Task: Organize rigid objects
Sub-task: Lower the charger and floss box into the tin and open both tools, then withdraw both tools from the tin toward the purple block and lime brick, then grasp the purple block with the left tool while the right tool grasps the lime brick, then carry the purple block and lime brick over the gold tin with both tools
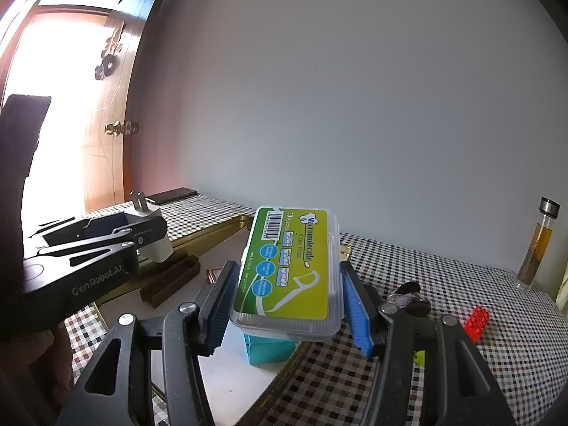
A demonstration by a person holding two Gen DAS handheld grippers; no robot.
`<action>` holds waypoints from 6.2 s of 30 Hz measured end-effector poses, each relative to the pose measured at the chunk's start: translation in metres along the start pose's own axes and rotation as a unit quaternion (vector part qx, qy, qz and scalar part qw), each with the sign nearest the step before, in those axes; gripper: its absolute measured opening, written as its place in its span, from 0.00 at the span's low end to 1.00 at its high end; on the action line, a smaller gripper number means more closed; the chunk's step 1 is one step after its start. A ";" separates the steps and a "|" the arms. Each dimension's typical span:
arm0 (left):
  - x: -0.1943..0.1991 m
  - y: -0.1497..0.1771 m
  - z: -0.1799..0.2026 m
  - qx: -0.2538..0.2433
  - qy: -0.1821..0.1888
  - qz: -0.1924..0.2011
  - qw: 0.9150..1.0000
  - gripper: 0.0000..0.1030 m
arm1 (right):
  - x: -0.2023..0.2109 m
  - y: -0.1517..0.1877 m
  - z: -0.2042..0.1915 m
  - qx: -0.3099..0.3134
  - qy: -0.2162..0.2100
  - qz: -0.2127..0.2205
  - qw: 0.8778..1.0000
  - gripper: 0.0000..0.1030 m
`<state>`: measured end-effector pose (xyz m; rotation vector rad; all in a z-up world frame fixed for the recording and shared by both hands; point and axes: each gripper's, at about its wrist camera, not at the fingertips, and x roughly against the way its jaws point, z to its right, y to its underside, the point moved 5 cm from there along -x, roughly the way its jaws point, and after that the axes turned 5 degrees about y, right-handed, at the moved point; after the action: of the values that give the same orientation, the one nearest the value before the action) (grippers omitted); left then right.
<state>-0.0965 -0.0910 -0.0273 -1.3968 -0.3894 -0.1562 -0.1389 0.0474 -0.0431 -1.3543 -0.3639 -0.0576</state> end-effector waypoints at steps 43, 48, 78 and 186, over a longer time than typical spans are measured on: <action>-0.055 0.001 -0.008 -0.049 0.025 -0.129 0.990 0.37 | -0.083 -0.016 -0.003 -0.010 -0.059 -0.149 0.987 0.57; -0.041 -0.005 -0.010 -0.047 0.010 -0.098 0.994 0.74 | -0.080 -0.013 0.001 -0.015 -0.064 -0.146 0.987 0.74; -0.068 0.040 0.202 -0.154 0.133 -0.155 0.967 0.83 | -0.030 0.067 0.208 -0.151 0.056 -0.165 0.973 0.83; 0.007 0.021 0.131 -0.077 0.101 0.015 0.992 0.38 | 0.029 0.029 0.104 -0.094 0.070 -0.007 0.993 0.49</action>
<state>-0.1054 0.0419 -0.0284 -1.5231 -0.1909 -0.3054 -0.1281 0.1588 -0.0444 -1.5253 -0.2534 -0.2022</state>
